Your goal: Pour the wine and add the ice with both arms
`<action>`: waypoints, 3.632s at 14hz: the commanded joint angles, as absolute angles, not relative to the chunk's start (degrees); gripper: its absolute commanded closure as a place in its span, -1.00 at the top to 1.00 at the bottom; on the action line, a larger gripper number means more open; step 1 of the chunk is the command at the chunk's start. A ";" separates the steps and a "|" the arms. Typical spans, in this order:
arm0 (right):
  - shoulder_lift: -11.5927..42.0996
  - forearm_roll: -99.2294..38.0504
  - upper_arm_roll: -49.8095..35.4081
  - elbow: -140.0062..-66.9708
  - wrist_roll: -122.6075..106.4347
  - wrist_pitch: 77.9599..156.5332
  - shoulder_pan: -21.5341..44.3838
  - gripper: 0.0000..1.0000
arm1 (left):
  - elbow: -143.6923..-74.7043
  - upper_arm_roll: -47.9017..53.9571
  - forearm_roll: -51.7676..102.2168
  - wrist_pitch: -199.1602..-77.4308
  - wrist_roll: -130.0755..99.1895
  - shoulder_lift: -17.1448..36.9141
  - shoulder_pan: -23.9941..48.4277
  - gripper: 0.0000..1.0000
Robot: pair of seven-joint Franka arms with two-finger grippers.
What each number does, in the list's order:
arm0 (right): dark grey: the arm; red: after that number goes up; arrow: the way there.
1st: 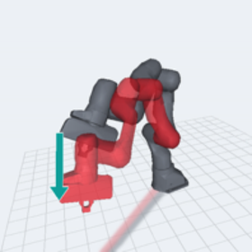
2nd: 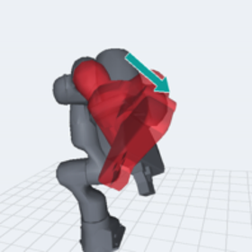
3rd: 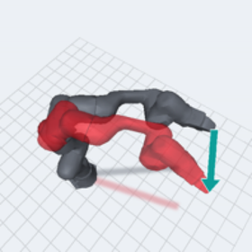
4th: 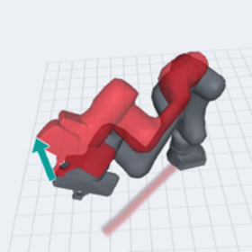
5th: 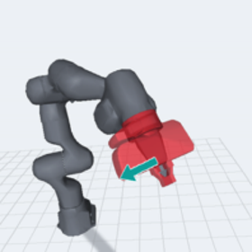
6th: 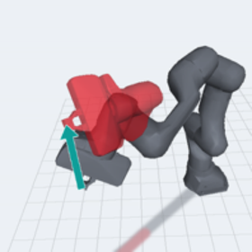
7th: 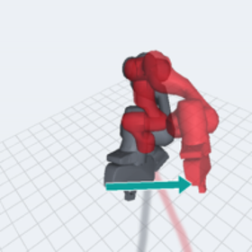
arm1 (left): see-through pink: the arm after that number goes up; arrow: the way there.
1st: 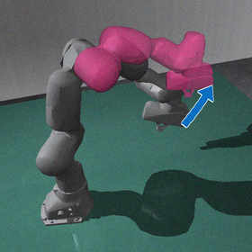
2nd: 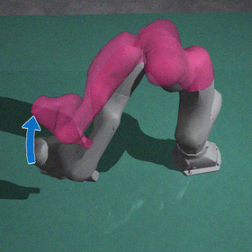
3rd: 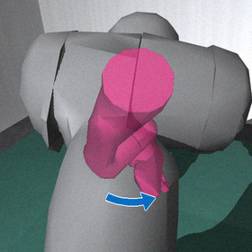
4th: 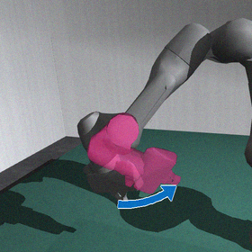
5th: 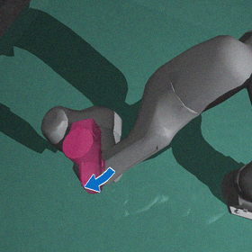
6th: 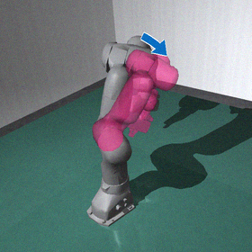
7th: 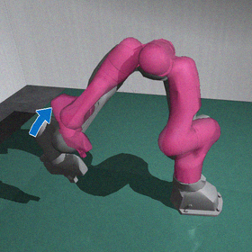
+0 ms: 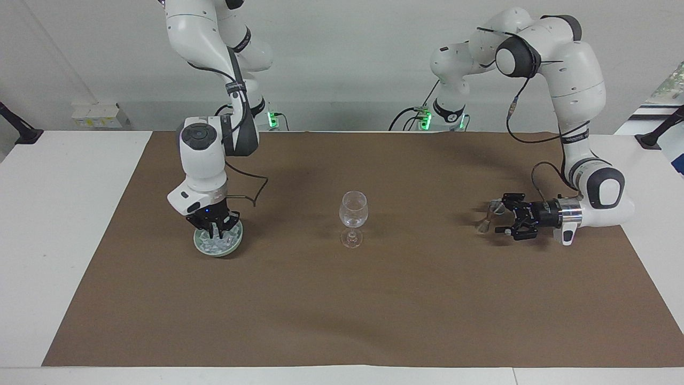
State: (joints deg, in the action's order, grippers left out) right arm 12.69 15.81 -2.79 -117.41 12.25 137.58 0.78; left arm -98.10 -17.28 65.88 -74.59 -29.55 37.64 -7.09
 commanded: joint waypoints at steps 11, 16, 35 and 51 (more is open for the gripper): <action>4.04 10.82 -6.50 -103.83 15.12 116.05 0.18 -1.00 | -85.80 -18.72 50.72 -75.15 -28.30 26.64 -5.62 1.00; 5.53 6.07 -9.22 -88.44 15.38 98.38 0.09 -1.00 | -79.12 -18.37 44.14 -74.88 -25.41 23.47 -5.10 1.00; 17.21 8.06 -27.40 -72.61 33.12 91.84 0.17 -1.00 | -73.65 0.33 10.47 -76.82 -11.34 7.30 -3.60 1.00; 32.25 27.68 -46.58 -70.82 50.97 100.71 1.14 -1.00 | -94.31 7.82 -1.58 -91.14 -2.46 -6.94 -2.46 1.00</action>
State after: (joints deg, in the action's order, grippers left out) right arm 30.78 25.31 -45.32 -69.84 49.28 99.30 1.53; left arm -91.93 8.04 -1.51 -89.29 -4.19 -5.20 -2.03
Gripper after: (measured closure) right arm 0.784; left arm 0.000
